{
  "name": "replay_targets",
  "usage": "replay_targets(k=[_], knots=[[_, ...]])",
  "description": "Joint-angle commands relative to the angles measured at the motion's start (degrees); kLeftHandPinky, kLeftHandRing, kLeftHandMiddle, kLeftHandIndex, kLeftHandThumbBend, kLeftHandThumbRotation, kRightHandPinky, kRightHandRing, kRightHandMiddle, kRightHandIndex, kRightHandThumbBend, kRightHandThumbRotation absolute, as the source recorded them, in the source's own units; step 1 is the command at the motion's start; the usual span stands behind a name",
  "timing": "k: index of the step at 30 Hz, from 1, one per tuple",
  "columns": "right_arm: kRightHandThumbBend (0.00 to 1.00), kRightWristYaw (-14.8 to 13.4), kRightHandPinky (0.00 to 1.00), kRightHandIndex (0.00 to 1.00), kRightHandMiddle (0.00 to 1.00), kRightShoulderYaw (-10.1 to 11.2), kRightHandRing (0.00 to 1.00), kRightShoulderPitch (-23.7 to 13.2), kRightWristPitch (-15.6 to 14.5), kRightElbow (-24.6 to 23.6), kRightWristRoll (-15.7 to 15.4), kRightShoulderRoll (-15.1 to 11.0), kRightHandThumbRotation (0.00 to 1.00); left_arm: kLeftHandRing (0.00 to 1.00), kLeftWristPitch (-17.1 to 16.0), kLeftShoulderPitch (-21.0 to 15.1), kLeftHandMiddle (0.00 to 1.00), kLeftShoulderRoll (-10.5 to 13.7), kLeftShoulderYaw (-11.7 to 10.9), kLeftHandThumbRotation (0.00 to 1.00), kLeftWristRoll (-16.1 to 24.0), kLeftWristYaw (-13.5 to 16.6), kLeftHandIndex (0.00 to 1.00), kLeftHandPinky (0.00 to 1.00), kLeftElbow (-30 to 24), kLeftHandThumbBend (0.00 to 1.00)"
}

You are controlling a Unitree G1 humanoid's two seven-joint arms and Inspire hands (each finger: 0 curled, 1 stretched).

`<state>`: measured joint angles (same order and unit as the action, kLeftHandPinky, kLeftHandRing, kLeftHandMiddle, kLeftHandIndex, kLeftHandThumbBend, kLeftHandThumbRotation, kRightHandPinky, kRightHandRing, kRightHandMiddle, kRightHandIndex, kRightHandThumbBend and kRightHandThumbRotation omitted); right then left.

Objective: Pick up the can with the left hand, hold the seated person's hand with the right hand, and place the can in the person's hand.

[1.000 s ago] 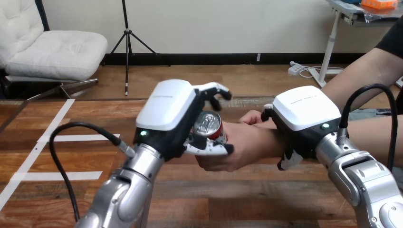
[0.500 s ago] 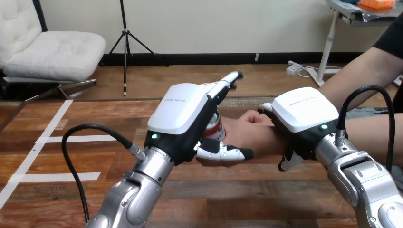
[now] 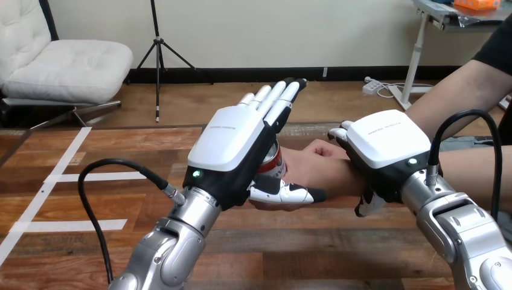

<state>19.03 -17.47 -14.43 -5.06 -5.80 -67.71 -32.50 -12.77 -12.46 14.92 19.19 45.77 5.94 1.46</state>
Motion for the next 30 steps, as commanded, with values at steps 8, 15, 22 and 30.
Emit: replay_targets(k=[8,15,22,30], knots=[[0.90,-2.27,0.83,0.88,0.90,0.87,0.89,-4.84,0.46,1.66,-0.14,-0.88,0.07,1.00,-0.78,-3.18,1.00,0.40,-0.77,0.49,-0.39,1.73,1.00,1.00,-0.67,1.00],[0.90,-2.73,0.83,0.87,0.90,0.90,0.89,-4.91,0.67,2.14,-0.02,-0.81,0.07,1.00,-1.02,-3.23,1.00,0.49,-0.84,0.49,-0.35,2.21,1.00,1.00,-0.37,1.00],[0.89,-2.71,0.83,0.88,0.91,0.90,0.89,-4.98,0.62,2.39,0.06,-0.68,0.07,1.00,-1.11,-3.21,1.00,0.62,-0.85,0.49,-0.38,2.42,1.00,1.00,-0.33,1.00],[0.88,-3.56,0.83,0.87,0.90,1.00,0.89,-4.89,0.80,2.57,0.15,-0.60,0.07,1.00,-1.68,-3.17,1.00,0.76,-0.91,0.49,-0.66,3.27,1.00,1.00,-0.04,1.00]])
